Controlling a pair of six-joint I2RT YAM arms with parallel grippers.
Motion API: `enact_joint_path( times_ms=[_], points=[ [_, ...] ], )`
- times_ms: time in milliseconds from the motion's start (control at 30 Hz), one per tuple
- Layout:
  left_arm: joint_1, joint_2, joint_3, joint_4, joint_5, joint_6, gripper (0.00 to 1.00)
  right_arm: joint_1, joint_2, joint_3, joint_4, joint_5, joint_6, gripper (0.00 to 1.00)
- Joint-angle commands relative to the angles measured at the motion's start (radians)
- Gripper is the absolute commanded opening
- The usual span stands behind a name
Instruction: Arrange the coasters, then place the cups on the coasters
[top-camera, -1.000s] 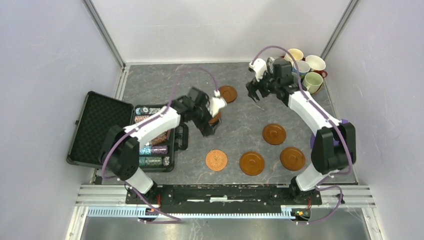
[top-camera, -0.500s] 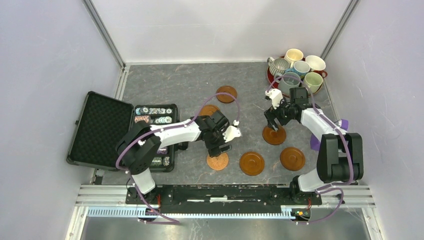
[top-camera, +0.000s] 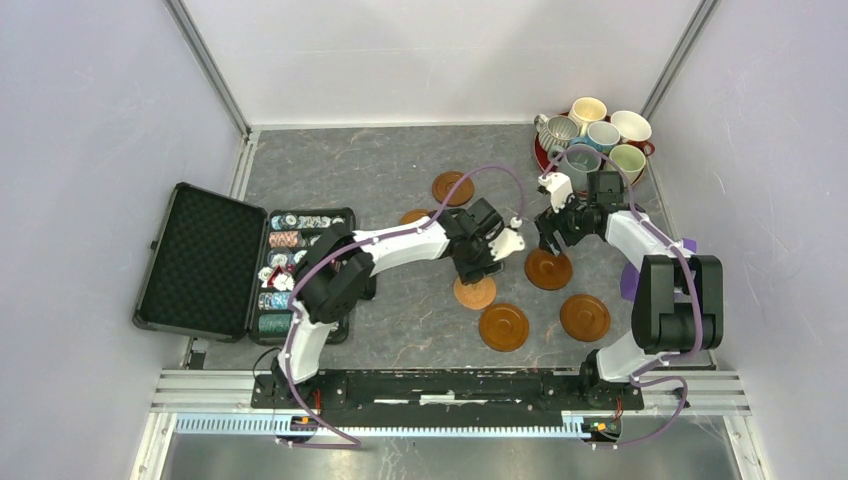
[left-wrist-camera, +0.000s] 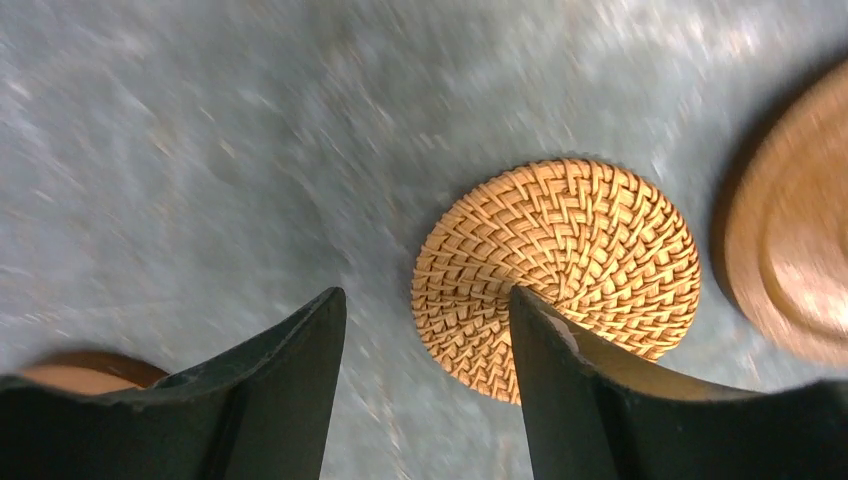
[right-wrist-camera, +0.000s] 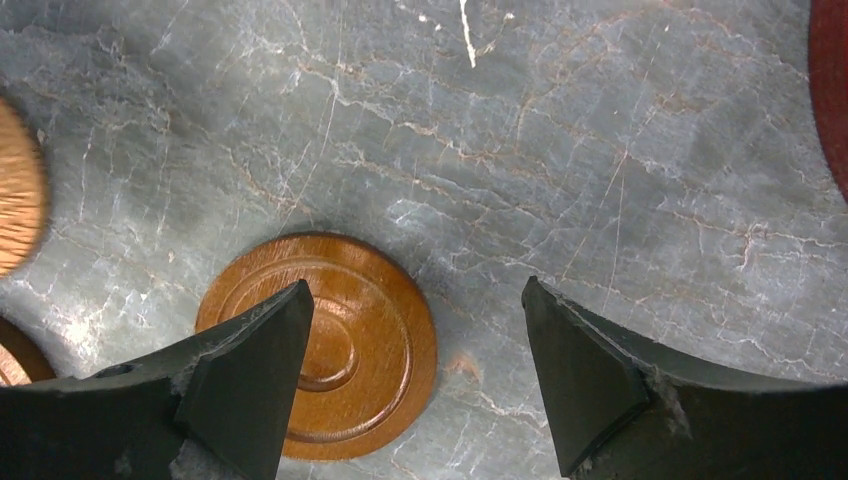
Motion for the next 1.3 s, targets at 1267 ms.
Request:
enact_joint_path(
  times_ms=[1267],
  points=[
    [0.044,-0.277,-0.134,0.077,0.144,-0.139,1.0,0.001,-0.027,0.081,-0.158,0.045,-0.096,0.81]
  ],
)
